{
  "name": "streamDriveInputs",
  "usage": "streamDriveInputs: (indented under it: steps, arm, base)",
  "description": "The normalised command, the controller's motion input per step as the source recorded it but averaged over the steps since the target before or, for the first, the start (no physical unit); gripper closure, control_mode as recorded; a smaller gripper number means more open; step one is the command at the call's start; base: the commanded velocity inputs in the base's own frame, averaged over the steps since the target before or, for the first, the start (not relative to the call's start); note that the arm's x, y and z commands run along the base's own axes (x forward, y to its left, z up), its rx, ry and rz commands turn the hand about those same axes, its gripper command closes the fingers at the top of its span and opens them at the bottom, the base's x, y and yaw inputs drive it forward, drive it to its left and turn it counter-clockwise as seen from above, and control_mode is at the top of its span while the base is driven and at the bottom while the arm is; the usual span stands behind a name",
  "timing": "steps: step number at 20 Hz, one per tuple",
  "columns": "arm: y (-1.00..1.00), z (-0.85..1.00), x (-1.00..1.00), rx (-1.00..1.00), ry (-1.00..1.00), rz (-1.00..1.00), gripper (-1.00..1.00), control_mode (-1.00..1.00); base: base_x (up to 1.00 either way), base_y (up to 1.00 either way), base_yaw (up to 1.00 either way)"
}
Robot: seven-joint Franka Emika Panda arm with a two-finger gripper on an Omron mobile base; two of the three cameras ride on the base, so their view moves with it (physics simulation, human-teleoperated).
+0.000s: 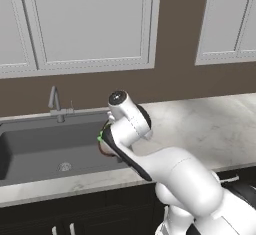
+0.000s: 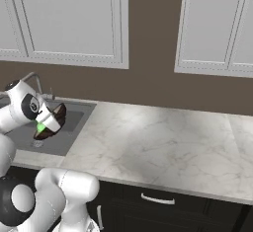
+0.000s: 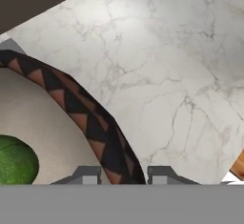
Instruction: Dump the avocado and corn from the bowl so the bowl can be washed. Place the bowl in the sink after clearing the leftovers.
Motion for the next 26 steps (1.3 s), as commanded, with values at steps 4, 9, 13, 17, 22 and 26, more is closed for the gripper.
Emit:
streamDriveInputs:
  steps: [4,9,13,17,22,26]
  arm:
    - [0.28,-0.1,0.08,0.0,0.0,0.0,1.0,-1.0]
    - [0.18,-0.09,0.16,0.0,0.0,0.0,1.0,-1.0]
    - [0.16,-0.11,0.21,0.0,0.0,0.0,1.0,-1.0]
    - [0.18,-0.18,0.15,-0.01,0.0,0.0,1.0,-1.0]
    - [0.18,-0.21,0.13,-0.02,0.01,0.0,1.0,-1.0]
    - [0.14,-0.17,0.16,-0.01,0.0,0.0,1.0,-1.0]
  base:
    - [0.0,0.0,0.0]
    - [0.0,0.0,0.0]
    - [0.0,0.0,0.0]
    - [0.0,0.0,0.0]
    - [0.0,0.0,0.0]
    - [0.0,0.0,0.0]
